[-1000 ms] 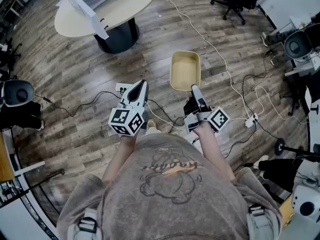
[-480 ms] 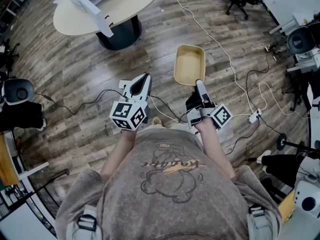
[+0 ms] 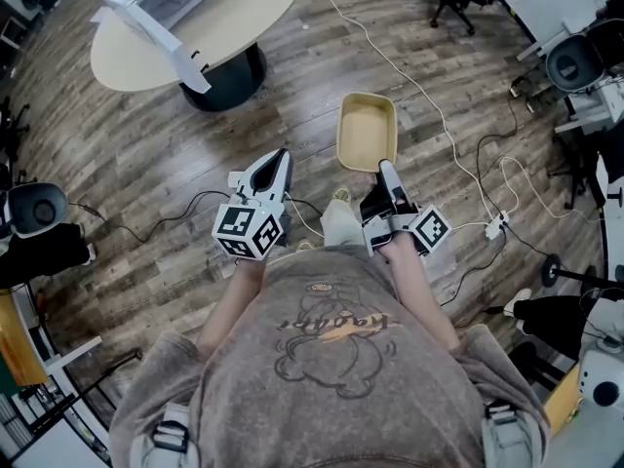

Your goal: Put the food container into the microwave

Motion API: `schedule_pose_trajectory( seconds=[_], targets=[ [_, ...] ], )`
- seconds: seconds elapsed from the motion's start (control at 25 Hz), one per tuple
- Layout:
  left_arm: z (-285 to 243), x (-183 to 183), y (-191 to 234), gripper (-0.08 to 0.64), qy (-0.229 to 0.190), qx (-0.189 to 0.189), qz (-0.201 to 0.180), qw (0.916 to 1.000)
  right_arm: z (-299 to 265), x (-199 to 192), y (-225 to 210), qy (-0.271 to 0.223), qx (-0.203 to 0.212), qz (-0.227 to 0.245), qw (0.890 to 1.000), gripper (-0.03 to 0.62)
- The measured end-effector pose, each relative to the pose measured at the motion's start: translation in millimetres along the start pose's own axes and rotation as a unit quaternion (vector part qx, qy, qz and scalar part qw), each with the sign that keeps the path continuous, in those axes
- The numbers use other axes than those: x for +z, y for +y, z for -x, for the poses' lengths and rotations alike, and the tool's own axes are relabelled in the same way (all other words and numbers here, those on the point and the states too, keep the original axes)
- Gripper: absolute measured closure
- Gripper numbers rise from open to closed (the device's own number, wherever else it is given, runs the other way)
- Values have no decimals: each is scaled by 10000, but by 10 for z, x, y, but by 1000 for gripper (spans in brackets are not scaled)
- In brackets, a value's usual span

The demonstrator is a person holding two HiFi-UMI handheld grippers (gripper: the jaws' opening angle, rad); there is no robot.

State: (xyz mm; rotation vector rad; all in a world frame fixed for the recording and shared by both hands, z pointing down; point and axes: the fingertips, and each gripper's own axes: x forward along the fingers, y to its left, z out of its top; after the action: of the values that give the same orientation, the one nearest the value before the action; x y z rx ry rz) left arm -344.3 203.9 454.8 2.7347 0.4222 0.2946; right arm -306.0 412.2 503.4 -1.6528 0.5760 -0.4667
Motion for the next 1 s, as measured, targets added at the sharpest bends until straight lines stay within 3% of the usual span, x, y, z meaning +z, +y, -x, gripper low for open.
schedule_pose_trajectory(
  seconds=[0.4,1.0],
  targets=[
    [-800,233,334,526,-106,173,-100,9997,-746,420,-161,330,-4,104,9994,368],
    [-2040,784,949,526,-296,1001,44,9945,-2439,1170,-169,1159,301,-69,9928,368]
  ],
)
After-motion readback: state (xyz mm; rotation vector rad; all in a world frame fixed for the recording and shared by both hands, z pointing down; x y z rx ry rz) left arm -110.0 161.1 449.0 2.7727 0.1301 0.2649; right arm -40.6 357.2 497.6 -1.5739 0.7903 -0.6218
